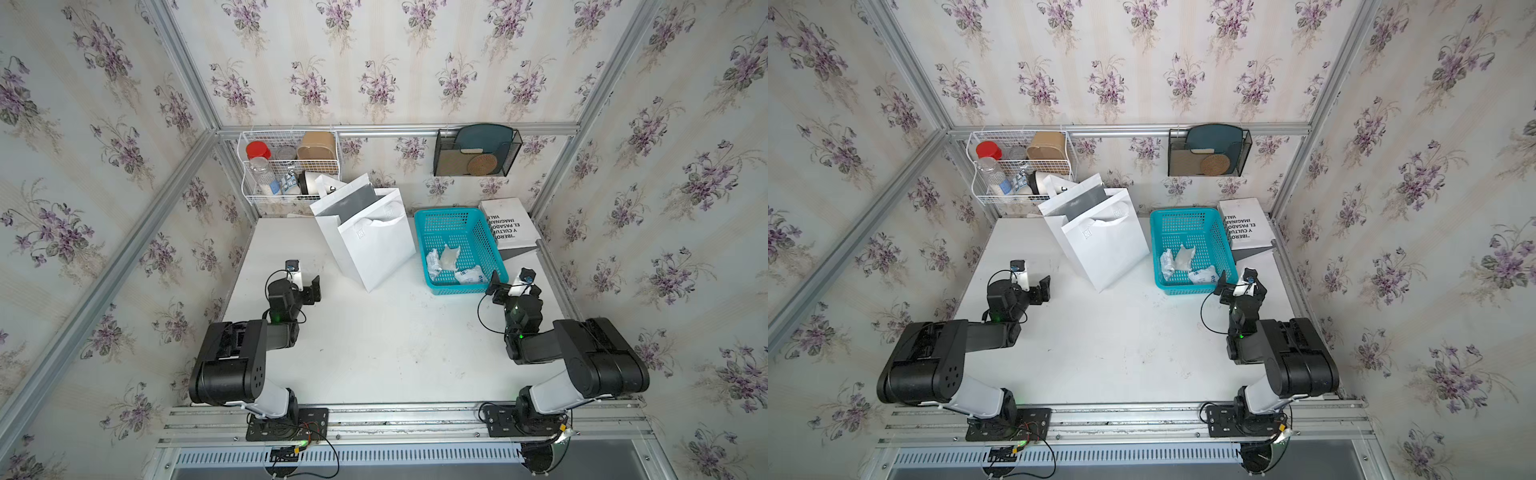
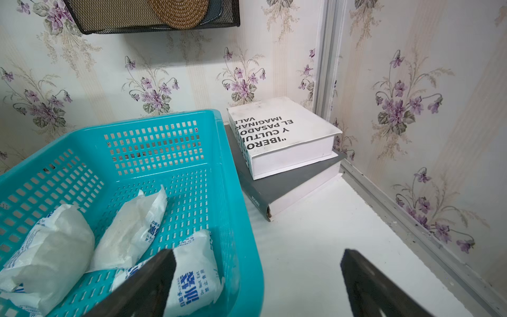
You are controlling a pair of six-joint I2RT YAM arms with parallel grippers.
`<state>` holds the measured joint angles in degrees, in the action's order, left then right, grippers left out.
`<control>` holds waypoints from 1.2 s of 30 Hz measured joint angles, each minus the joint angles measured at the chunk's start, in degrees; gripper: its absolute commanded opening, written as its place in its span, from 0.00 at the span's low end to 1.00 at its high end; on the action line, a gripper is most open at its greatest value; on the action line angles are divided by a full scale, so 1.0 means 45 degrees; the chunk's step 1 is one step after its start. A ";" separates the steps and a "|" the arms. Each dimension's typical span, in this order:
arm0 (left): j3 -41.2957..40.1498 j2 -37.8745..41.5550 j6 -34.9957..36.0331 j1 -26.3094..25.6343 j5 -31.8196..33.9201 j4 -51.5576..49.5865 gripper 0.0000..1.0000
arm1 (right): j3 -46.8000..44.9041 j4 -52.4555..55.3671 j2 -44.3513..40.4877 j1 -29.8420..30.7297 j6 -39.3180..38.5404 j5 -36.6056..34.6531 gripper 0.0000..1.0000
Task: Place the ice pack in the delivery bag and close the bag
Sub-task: Move the delivery bag at the center of the board.
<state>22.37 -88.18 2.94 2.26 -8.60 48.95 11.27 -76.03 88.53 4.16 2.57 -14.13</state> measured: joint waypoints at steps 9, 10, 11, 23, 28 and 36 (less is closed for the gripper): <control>0.0000 0.0000 0.0000 0.0000 0.0000 0.0000 0.88 | 0.0000 0.0000 0.0000 0.0000 0.0000 0.0000 1.00; 0.0000 0.0000 0.0000 0.0000 0.0000 0.0000 0.88 | 0.0000 0.0000 0.0000 0.0000 0.0000 0.0000 1.00; 0.0000 0.0000 0.0000 0.0000 0.0000 0.0000 0.88 | 0.0000 0.0000 0.0000 0.0000 0.0000 0.0000 1.00; 0.0000 -0.0015 0.0000 0.0000 0.0000 0.0005 0.88 | -0.0005 0.0287 -0.0398 0.0000 0.0000 -0.0010 1.00; -0.0534 0.1205 -0.0010 0.0019 0.0039 -0.0214 0.88 | 0.0748 0.3628 -0.5299 0.0005 0.0068 0.0262 1.00; 0.2438 0.7305 -0.1059 0.0005 0.1020 -0.7028 0.88 | 0.4804 0.9374 -0.8670 -0.0146 0.4124 0.2006 1.00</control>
<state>33.34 -55.31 -1.83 2.28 -4.01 17.32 32.88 -33.85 49.52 3.51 21.12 -5.10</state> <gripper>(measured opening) 0.883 0.998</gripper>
